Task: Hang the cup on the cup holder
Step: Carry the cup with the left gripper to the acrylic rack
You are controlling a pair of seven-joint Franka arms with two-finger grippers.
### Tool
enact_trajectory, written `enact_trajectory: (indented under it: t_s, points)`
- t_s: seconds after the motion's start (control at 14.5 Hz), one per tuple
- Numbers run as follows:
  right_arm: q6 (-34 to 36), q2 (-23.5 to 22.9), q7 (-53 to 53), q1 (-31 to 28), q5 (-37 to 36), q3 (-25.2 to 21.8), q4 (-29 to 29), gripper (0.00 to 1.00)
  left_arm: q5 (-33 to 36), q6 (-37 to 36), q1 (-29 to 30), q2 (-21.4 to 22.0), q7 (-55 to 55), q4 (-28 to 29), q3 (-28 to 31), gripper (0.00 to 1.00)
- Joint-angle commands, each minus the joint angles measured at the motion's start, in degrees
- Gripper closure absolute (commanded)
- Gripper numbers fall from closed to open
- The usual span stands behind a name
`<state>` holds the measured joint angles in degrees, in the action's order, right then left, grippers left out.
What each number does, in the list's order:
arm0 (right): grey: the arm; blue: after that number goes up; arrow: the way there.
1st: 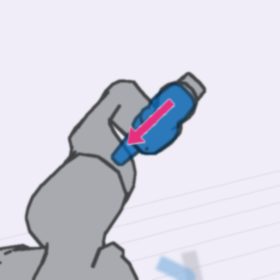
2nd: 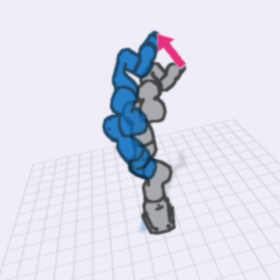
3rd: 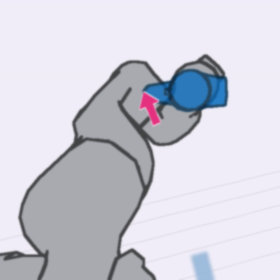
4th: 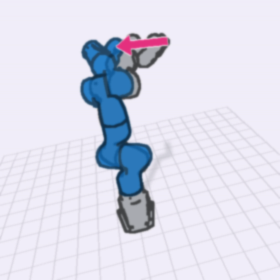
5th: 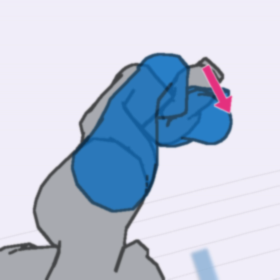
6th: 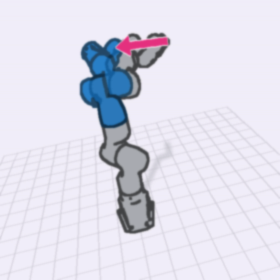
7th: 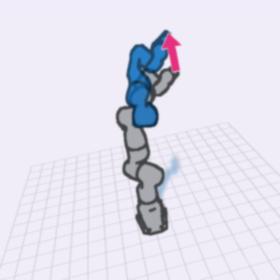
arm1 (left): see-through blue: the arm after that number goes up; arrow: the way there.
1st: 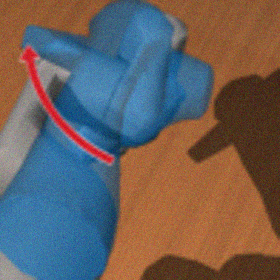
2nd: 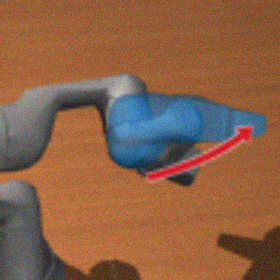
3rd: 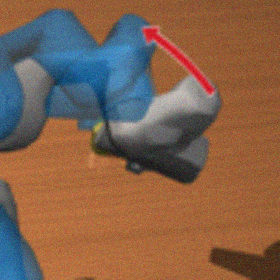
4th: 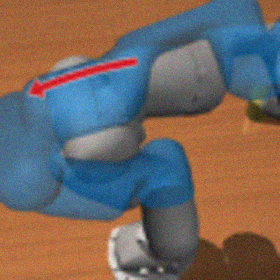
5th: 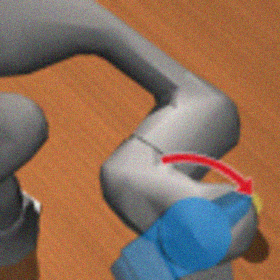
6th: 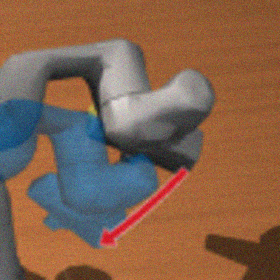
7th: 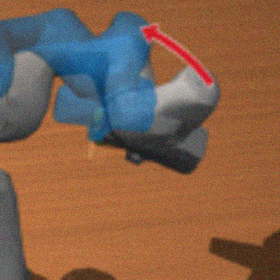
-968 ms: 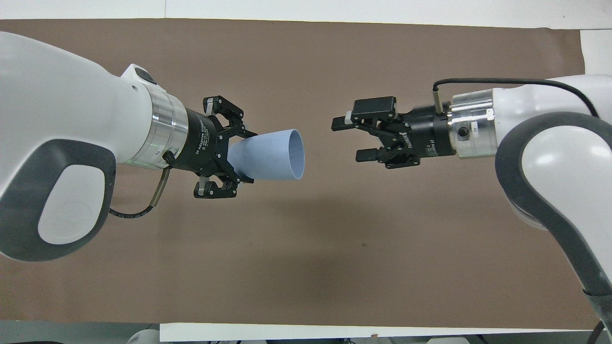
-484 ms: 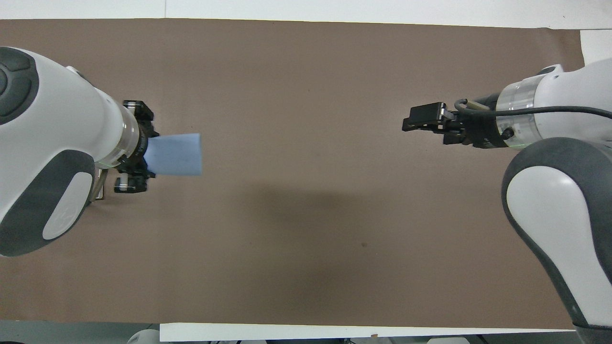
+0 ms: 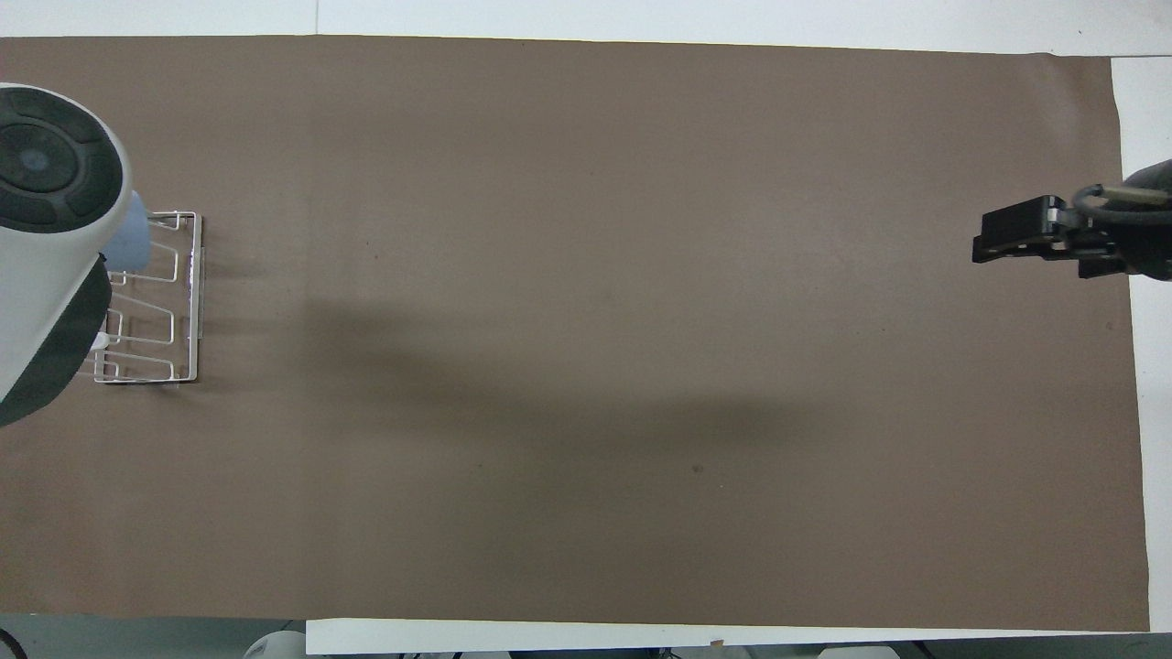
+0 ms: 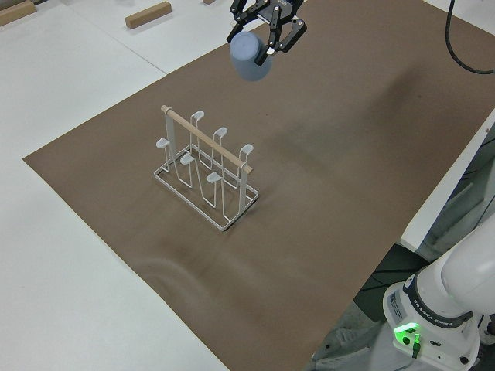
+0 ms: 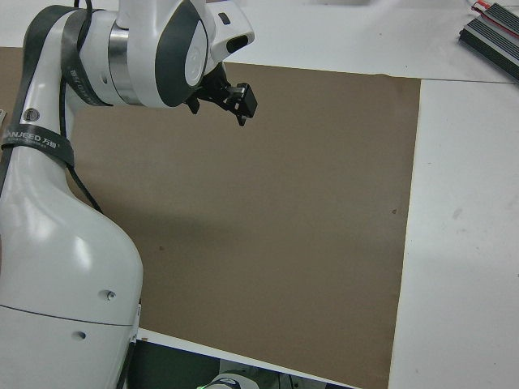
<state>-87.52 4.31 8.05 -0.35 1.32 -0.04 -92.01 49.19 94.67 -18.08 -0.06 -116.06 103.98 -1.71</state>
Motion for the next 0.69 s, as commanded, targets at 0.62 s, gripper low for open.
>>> enact_trajectory:
  t_s: [0.62]
  points:
    - [10.62, -4.93, -5.94, -1.14, -4.49, -0.22, 7.02, 0.01, 24.02, 0.16, 2.79, -14.17, -3.82, -0.62, -0.58, 0.55]
